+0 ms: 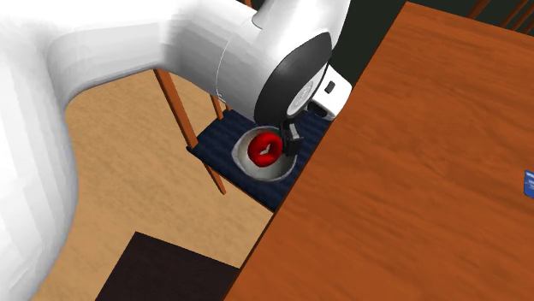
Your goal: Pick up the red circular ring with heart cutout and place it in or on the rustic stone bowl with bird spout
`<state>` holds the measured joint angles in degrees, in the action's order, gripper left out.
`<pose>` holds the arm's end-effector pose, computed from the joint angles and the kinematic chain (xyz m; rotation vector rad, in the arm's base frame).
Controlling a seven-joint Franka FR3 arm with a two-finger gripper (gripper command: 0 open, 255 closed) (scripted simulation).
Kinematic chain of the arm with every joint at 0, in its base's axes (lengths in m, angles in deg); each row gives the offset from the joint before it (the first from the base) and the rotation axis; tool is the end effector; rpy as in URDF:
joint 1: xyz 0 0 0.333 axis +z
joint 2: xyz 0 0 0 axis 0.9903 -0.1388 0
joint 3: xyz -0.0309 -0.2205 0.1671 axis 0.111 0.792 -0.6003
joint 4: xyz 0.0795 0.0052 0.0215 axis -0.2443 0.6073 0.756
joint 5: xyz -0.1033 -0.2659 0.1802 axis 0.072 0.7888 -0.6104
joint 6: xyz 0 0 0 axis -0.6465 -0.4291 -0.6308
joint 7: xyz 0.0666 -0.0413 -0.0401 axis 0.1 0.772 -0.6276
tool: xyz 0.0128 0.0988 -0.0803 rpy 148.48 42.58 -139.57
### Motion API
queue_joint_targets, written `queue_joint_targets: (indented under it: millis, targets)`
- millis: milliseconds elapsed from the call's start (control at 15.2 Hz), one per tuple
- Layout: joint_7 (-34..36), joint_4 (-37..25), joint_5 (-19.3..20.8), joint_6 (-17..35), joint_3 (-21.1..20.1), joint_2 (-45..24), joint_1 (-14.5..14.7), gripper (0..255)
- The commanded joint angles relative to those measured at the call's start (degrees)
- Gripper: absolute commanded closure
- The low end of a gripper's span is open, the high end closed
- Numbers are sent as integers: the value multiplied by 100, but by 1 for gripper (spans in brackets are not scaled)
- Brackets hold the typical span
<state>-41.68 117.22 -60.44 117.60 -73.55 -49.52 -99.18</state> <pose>0.4776 -0.1168 0.4254 -2.6410 1.5060 -0.0655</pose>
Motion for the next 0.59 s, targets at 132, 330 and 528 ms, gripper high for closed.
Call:
queue_joint_targets:
  millis: [132, 330, 528]
  targets:
    - [19, -344, 17, -511, 19, 163, -16, 0]
    - [19, -344, 17, -511, 19, 163, -16, 0]
    - [19, -344, 17, -511, 19, 163, -16, 0]
